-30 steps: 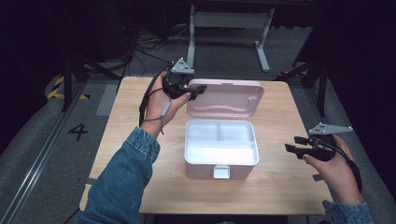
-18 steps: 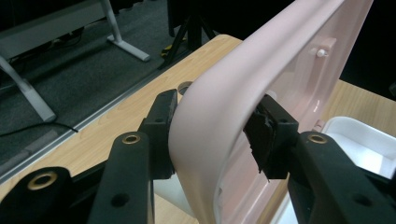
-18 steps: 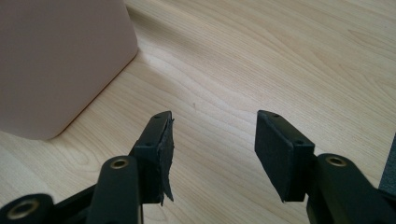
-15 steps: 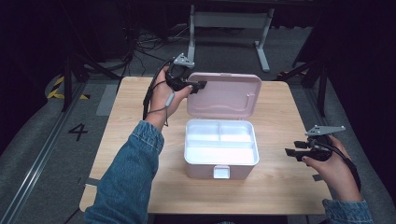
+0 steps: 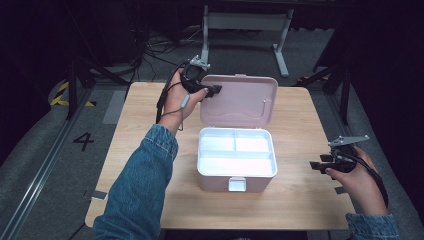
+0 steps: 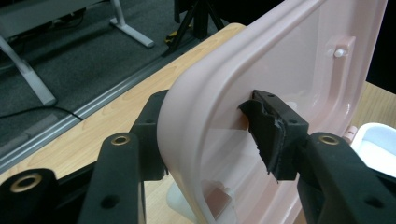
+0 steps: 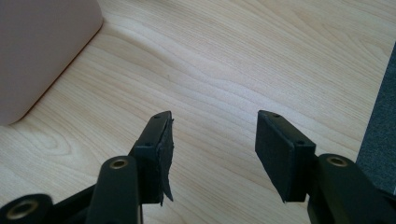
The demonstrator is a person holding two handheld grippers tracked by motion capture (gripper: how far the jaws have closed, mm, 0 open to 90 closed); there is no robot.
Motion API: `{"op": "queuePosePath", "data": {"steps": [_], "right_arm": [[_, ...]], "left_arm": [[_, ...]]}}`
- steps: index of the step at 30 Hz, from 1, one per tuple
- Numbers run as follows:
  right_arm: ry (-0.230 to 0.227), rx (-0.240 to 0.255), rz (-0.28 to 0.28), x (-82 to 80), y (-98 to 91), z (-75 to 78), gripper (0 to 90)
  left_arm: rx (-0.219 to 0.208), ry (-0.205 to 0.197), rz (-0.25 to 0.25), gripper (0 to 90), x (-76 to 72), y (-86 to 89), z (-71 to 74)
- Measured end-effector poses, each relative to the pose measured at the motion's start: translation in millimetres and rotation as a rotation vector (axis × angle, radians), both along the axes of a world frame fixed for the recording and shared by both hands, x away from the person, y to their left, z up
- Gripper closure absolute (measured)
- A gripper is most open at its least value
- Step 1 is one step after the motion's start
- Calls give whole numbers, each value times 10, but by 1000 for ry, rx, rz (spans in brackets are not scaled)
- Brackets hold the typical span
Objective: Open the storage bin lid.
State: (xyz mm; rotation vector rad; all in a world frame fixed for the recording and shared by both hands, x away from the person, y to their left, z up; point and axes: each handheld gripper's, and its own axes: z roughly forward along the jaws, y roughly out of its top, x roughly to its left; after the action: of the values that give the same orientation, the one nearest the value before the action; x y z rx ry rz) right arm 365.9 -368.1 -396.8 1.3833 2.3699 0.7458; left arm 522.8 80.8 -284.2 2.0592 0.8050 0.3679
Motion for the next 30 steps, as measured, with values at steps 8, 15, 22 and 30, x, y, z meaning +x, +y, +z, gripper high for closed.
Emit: {"op": "queuePosePath", "data": {"steps": [8, 15, 22, 30], "right_arm": [[-14, 7, 1, 4, -1, 9, 481], [3, -9, -4, 11, -3, -11, 481], [6, -8, -7, 11, -11, -17, 480], [13, 0, -3, 21, -17, -29, 478]], "left_arm": [[7, 70, 15, 471, 169, -21, -70], [18, 100, 24, 429, 253, -41, -138], [-1, 144, 38, 409, 347, -32, -226], [14, 183, 54, 362, 433, -51, -328]]}}
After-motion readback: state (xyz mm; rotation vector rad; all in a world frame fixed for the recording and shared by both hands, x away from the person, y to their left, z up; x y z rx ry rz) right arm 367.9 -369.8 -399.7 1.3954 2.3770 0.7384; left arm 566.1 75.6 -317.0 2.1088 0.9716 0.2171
